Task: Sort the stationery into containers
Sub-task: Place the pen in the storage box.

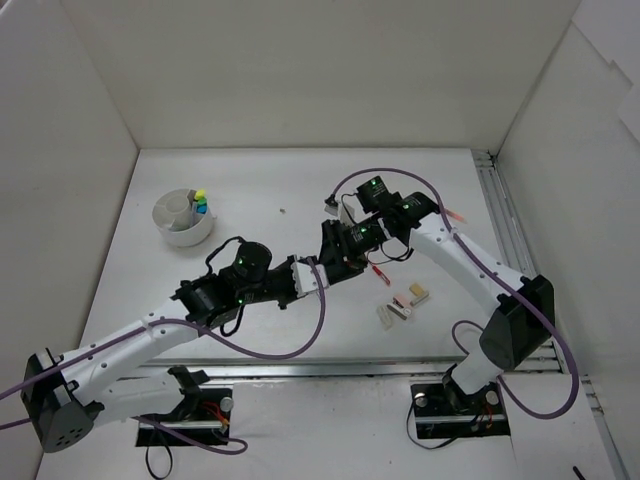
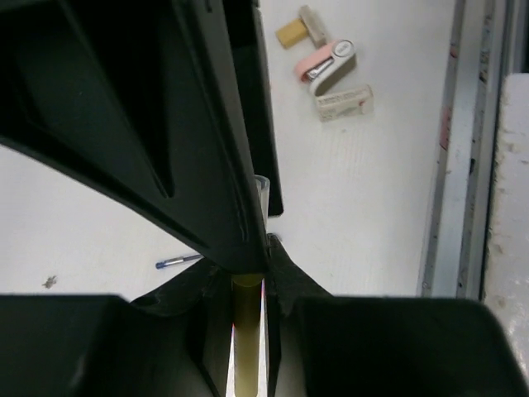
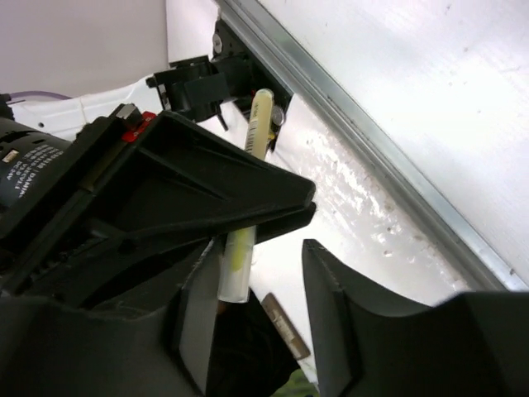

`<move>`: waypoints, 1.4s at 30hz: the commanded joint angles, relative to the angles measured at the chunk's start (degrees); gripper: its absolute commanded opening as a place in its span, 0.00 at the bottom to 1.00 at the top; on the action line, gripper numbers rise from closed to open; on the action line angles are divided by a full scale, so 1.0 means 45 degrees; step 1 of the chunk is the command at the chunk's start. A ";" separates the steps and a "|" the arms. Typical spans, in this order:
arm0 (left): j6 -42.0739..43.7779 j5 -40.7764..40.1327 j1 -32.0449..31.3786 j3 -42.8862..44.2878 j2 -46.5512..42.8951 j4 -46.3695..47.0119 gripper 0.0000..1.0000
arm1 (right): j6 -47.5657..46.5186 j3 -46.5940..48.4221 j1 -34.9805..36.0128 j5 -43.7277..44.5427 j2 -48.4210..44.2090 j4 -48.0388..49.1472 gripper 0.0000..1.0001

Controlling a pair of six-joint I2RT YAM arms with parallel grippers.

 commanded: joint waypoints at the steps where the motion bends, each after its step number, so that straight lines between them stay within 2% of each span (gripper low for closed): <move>1: -0.0642 -0.0788 0.0167 -0.0147 -0.0851 0.2301 0.00 | -0.0266 0.0653 -0.0161 0.0380 -0.0462 -0.0008 0.42; 3: -0.1245 -0.1294 0.0694 -0.0672 -0.1105 0.2904 0.00 | -0.0460 0.0770 -0.0765 0.1449 -0.0909 -0.0027 0.67; 5: -0.2278 -0.2016 0.1549 -0.1006 -0.1574 0.3591 0.00 | -0.0714 0.0693 -0.1213 0.2369 -0.1262 -0.0027 0.98; 8: -0.3160 -0.2584 0.2742 -0.1689 -0.2471 0.4255 0.00 | -0.0948 0.0303 -0.1899 0.3696 -0.2004 -0.0008 0.98; 9: -0.3821 -0.2877 0.3578 -0.2020 -0.2977 0.4702 0.00 | -0.0988 0.0070 -0.2036 0.4128 -0.2335 -0.0008 0.98; 13: -0.6303 -0.5764 0.5730 -0.2979 -0.3704 0.6403 0.00 | -0.1184 -0.0420 -0.2447 0.6219 -0.3079 0.0323 0.98; 14: -0.6675 -0.5906 0.6257 -0.3173 -0.3743 0.6754 0.00 | -0.1242 -0.0537 -0.2505 0.6667 -0.3216 0.0402 0.98; 15: -0.7143 -0.5830 0.7248 -0.3272 -0.3705 0.6931 0.00 | -0.1320 -0.0577 -0.2564 0.6749 -0.3256 0.0461 0.98; 19: -0.7732 -0.5868 0.9126 -0.3507 -0.3062 0.8316 0.00 | -0.1671 -0.0714 -0.2857 0.6400 -0.2983 0.0734 0.98; 21: -0.7947 -0.5654 0.9833 -0.3527 -0.2262 0.9274 0.00 | -0.1731 -0.0714 -0.3012 0.6204 -0.2691 0.0851 0.98; 23: -0.8571 -0.4622 1.1063 -0.3313 -0.1347 0.9878 0.00 | -0.1809 -0.0733 -0.3150 0.5833 -0.2418 0.0968 0.98; 25: -0.9194 -0.3027 1.2270 -0.3118 -0.0603 1.0562 0.00 | -0.1906 -0.0733 -0.3267 0.5560 -0.2183 0.1086 0.98; 28: -0.9763 -0.1034 1.3348 -0.3039 0.1037 1.2572 0.00 | -0.2024 -0.0792 -0.3424 0.5383 -0.2084 0.1184 0.98; 30: -0.9765 -0.0053 1.3469 -0.2844 0.2307 1.4058 0.00 | -0.2121 -0.0850 -0.3521 0.5402 -0.2104 0.1242 0.98; 34: -0.9142 0.1102 1.3645 -0.1519 0.4045 1.4432 0.00 | -0.2278 -0.0909 -0.3696 0.5577 -0.2298 0.1262 0.98; 42: -0.7989 0.0695 1.3645 -0.1398 0.5064 1.6169 0.00 | -0.2590 -0.0968 -0.3873 0.5871 -0.2455 0.1301 0.98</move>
